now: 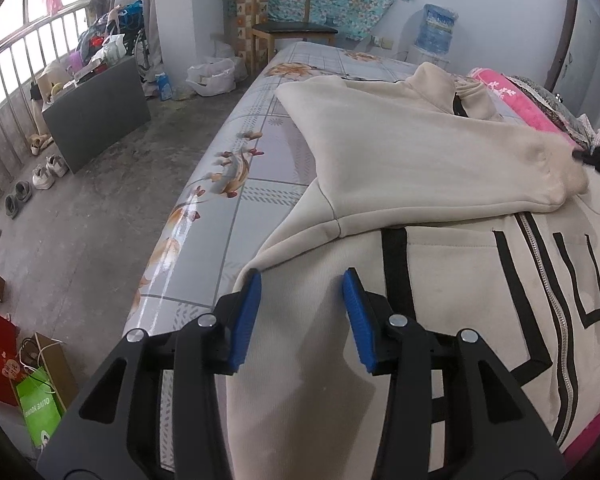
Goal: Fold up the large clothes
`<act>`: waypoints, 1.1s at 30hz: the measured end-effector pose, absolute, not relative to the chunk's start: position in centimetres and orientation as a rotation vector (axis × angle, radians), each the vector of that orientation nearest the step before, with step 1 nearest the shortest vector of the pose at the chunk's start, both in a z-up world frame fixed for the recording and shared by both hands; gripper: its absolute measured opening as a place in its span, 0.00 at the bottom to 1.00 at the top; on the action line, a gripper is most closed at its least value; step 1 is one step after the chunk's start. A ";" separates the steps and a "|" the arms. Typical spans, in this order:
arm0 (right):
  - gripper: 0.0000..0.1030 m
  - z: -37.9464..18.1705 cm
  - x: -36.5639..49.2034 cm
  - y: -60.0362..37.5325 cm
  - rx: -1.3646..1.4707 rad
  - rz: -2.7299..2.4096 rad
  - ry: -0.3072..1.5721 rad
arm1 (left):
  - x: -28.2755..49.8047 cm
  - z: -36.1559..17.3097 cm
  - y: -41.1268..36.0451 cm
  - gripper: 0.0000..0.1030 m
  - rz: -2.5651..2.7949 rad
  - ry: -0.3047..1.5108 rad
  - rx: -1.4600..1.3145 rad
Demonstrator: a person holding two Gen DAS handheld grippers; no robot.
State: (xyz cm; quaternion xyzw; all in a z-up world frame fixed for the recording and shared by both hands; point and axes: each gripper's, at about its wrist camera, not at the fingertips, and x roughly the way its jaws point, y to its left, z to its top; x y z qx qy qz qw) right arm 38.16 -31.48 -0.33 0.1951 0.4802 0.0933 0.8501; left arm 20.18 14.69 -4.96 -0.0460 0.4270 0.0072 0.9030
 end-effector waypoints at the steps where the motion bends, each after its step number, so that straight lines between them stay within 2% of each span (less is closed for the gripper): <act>1: 0.10 -0.7 38.1 -32.1 0.415 0.174 1.021 | 20.2 -4.9 14.7 0.41 0.015 0.883 -0.094; 4: 0.33 -0.5 36.9 -34.3 0.476 0.155 0.980 | 20.1 -4.8 14.5 0.41 0.015 0.889 -0.085; 6: 0.34 -0.3 36.4 -34.6 0.469 0.146 0.969 | 20.2 -4.3 14.5 0.41 0.012 0.884 -0.070; 17: 0.33 -3.7 37.2 -30.8 0.299 0.147 1.106 | 23.3 -5.1 12.6 0.41 0.096 0.917 0.225; 18: 0.32 -4.1 37.3 -30.6 0.285 0.137 1.109 | 23.4 -5.0 12.4 0.39 0.102 0.913 0.249; 20: 0.18 -4.3 37.2 -30.5 0.266 0.122 1.103 | 23.7 -4.9 12.3 0.24 0.110 0.912 0.276; 23: 0.11 -3.8 36.7 -30.9 0.292 0.132 1.086 | 24.0 -5.0 12.3 0.10 0.105 0.908 0.281; 29: 0.10 -1.5 34.7 -30.5 0.337 0.201 1.033 | 23.8 -3.7 13.6 0.08 0.124 0.867 0.202; 33: 0.10 -2.9 34.8 -30.3 0.280 0.158 1.064 | 24.1 -4.8 13.7 0.08 0.122 0.902 0.194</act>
